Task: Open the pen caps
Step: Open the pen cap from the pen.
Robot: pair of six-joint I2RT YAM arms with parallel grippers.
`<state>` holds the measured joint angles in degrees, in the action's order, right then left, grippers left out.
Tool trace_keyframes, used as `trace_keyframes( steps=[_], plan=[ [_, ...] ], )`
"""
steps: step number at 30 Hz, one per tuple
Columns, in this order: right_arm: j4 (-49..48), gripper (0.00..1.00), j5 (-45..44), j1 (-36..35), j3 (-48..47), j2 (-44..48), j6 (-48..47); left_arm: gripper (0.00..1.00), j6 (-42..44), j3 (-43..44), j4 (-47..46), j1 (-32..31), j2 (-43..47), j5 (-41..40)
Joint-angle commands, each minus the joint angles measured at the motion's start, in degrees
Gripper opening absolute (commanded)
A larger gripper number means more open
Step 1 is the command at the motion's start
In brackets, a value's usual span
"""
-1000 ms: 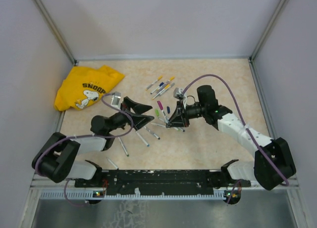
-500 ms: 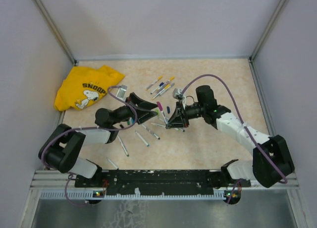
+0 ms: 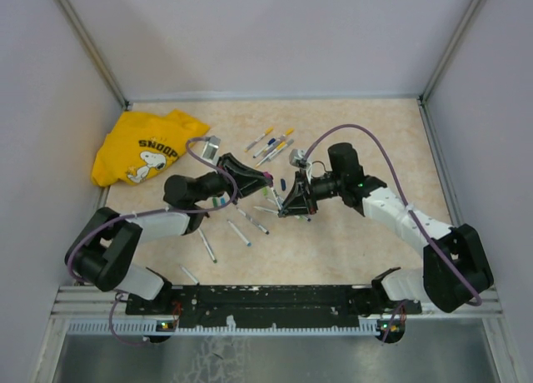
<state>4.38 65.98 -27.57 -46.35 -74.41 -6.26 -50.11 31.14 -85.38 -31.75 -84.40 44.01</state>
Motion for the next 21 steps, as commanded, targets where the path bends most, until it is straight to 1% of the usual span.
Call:
trace_keyframes(
  steps=[1,2,4,5,6,8,9,12,15,17,21],
  plan=[
    [0.3,0.0,0.8,0.4,-3.4,-0.4,-0.8,0.03,1.4,2.5,0.5,-0.3,0.8,1.5],
    [0.4,0.0,0.7,0.4,-3.4,-0.4,-0.9,0.0,1.5,2.7,0.7,-0.3,0.8,1.5],
    [0.6,0.02,0.5,0.4,-3.6,-0.5,-0.9,0.0,1.5,2.5,0.8,-0.4,1.0,1.2],
    [0.6,0.1,0.3,0.4,-3.6,-0.4,-0.8,0.0,1.7,2.2,0.9,-0.5,1.3,0.9],
    [0.5,0.25,-0.3,0.4,-3.6,-0.3,-0.6,0.0,2.1,1.8,1.1,-0.7,1.7,0.4],
    [0.3,0.39,-1.2,0.4,-3.6,0.1,-0.1,0.0,3.6,0.6,2.2,-1.7,2.7,-1.7],
    [-0.1,0.44,-1.6,0.4,-3.6,0.3,0.3,0.0,4.6,-0.4,2.9,-2.4,3.3,-3.1],
    [-2.1,0.46,-3.0,0.4,-2.8,1.4,1.9,0.0,8.5,-2.5,6.2,-5.4,5.4,-8.6],
    [-4.5,0.46,-4.4,0.4,-1.7,2.6,4.0,0.0,12.6,-3.1,10.0,-8.7,7.1,-14.0],
    [-5.5,0.45,-4.4,0.4,-1.3,3.1,4.6,0.0,14.2,-3.2,12.5,-9.8,8.1,-16.7],
    [-6.5,0.42,-4.1,0.4,-0.9,3.8,5.3,0.0,15.0,-4.0,13.3,-10.2,9.1,-19.5]
  ],
)
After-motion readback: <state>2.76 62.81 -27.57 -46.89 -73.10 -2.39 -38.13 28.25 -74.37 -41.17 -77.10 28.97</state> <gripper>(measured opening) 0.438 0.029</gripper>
